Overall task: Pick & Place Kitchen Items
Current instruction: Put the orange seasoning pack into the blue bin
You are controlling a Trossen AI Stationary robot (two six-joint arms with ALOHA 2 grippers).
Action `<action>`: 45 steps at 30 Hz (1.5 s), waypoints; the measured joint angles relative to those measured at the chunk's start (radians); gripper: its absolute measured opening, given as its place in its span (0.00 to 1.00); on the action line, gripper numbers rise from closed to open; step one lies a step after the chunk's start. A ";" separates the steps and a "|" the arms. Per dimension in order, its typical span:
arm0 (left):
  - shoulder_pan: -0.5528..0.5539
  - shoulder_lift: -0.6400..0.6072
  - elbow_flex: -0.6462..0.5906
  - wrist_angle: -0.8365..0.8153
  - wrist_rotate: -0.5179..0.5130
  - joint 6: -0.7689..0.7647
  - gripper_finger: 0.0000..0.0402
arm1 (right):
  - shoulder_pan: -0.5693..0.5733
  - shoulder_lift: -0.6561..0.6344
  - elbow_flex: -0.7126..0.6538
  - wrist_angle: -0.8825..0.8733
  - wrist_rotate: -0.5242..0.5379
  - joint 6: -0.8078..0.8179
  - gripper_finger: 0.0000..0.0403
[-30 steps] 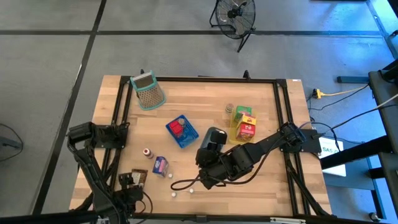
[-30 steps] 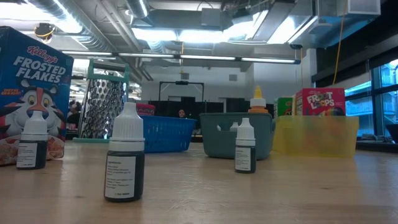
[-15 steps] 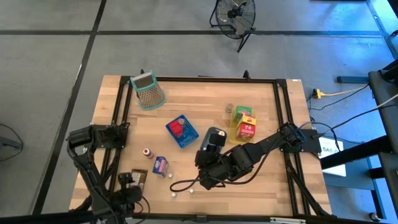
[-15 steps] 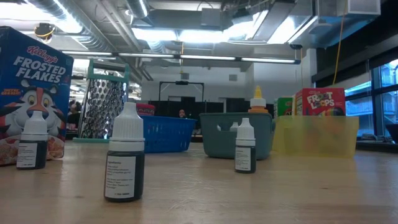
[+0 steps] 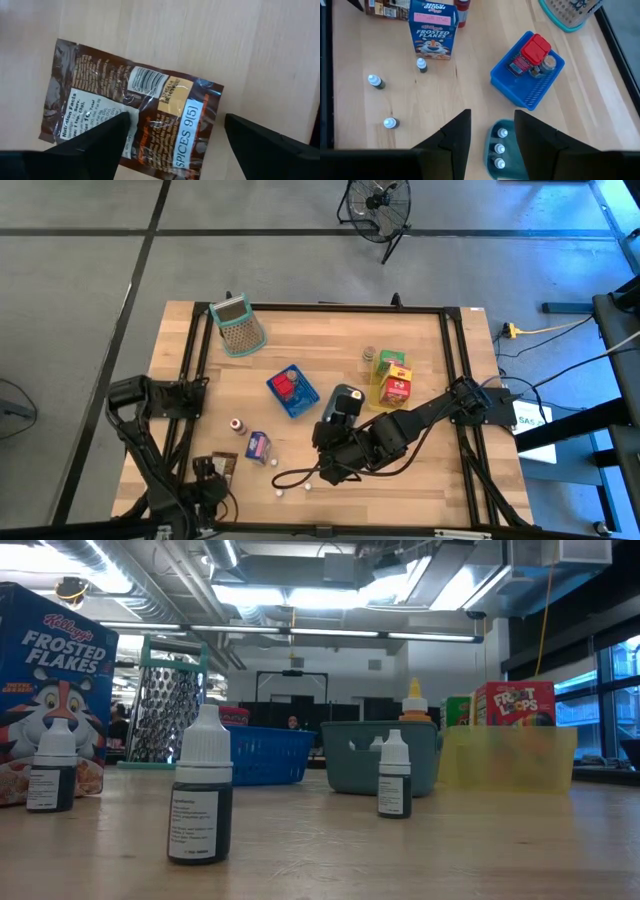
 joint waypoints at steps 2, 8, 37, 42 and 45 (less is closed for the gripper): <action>-0.003 -0.013 -0.021 0.014 -0.006 0.000 0.78 | 0.000 0.000 0.000 0.006 -0.006 0.000 0.38; -0.001 -0.021 -0.032 0.014 -0.006 0.008 0.64 | 0.000 0.000 0.000 0.012 -0.007 -0.002 0.38; 0.045 -0.035 0.408 -0.743 -0.035 0.183 0.20 | 0.006 0.000 0.000 0.475 -0.024 -0.140 0.38; 0.102 -0.010 0.406 -0.739 -0.079 0.319 0.20 | 0.003 0.000 0.000 0.501 -0.024 -0.169 0.38; 0.124 -0.008 0.406 -0.739 -0.093 0.404 0.20 | 0.003 0.000 0.000 0.498 -0.023 -0.169 0.38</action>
